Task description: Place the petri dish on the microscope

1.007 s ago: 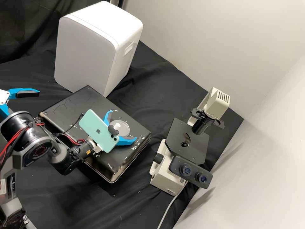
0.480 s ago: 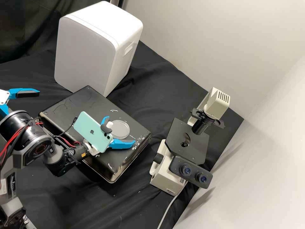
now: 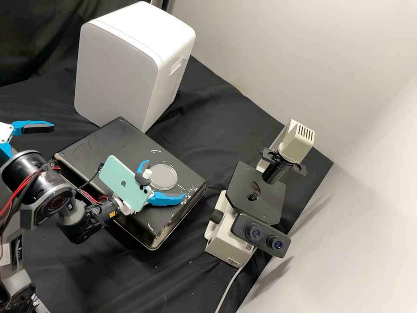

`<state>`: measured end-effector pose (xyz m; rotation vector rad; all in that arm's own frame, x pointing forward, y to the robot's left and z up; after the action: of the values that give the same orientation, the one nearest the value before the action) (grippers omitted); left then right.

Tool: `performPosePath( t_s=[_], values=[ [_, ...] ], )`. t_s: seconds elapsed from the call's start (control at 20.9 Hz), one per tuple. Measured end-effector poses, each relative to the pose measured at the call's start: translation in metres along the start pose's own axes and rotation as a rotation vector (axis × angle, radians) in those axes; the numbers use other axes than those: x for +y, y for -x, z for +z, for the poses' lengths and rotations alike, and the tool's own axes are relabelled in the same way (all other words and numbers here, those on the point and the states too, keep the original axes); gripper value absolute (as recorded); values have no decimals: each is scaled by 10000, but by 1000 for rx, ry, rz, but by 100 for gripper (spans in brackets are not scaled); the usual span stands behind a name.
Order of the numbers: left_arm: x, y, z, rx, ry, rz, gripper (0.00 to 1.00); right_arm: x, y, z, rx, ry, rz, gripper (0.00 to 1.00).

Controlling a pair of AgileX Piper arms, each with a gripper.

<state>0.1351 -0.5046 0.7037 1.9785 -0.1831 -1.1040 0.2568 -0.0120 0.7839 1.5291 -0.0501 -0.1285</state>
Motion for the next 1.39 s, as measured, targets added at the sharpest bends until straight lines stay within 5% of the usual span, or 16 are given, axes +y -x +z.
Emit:
performPosePath(
  t_s=[0.72, 0.77, 1.39],
  values=[
    [0, 0, 0, 0, 0, 0, 100, -111, -167, -49, 23, 5, -32, 100],
    [0, 0, 0, 0, 0, 0, 100, -111, -167, -49, 23, 5, -32, 0],
    [0, 0, 0, 0, 0, 0, 100, -125, -167, -60, 37, 13, -45, 0]
  ],
)
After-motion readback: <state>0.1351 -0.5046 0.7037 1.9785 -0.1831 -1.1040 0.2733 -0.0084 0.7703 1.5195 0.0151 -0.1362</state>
